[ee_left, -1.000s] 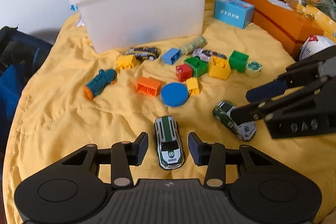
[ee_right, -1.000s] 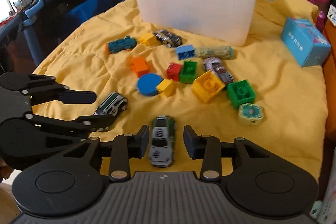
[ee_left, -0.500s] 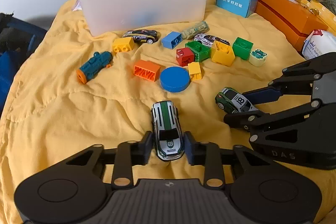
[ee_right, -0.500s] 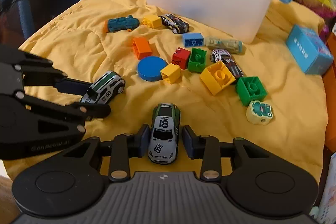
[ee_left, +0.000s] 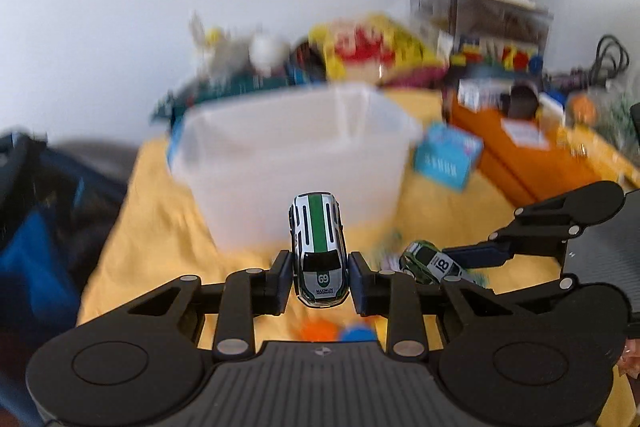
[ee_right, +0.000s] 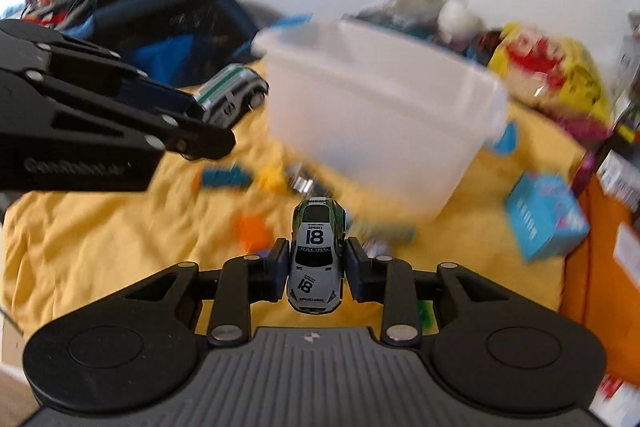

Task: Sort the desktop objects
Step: 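Carry both cars over the white bin and open both tools to drop them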

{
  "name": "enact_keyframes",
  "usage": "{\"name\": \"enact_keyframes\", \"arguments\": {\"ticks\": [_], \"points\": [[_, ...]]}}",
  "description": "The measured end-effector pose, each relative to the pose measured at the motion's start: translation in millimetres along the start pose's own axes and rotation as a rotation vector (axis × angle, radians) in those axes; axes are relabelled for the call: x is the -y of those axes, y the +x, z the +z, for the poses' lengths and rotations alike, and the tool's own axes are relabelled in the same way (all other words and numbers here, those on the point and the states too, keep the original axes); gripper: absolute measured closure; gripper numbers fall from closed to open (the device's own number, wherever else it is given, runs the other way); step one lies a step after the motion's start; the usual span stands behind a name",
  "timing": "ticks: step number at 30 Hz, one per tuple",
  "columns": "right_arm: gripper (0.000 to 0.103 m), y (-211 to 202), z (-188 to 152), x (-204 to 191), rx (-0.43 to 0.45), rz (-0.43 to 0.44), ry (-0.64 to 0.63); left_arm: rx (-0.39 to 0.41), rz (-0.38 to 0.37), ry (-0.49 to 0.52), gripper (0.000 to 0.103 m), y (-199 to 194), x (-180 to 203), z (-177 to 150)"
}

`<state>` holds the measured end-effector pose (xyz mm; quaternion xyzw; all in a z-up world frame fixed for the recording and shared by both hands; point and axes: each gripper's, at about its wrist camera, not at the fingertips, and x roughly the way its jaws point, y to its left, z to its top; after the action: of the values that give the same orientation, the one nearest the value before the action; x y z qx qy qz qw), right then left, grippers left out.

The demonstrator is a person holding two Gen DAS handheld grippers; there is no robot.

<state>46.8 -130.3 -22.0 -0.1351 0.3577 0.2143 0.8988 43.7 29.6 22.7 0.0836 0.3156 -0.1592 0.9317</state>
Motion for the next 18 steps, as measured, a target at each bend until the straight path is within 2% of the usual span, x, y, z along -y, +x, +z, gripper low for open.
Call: {"name": "enact_keyframes", "arguments": {"ticks": [5, 10, 14, 18], "points": [[0.07, -3.3, 43.5, 23.5, 0.08, -0.061, 0.002, 0.108, 0.068, 0.046, 0.07, 0.3, -14.9, 48.9], [0.07, 4.1, 79.2, 43.0, 0.124, -0.124, -0.011, 0.157, 0.105, 0.067, 0.07, 16.3, -36.1, 91.6], [0.07, 18.1, 105.2, 63.7, 0.137, -0.137, 0.037, 0.149, 0.117, 0.065, 0.07, 43.0, -49.8, 117.7], [0.07, 42.6, 129.1, 78.5, 0.137, -0.165, 0.078, 0.105, 0.116, 0.049, 0.07, 78.9, -58.3, 128.2]]}}
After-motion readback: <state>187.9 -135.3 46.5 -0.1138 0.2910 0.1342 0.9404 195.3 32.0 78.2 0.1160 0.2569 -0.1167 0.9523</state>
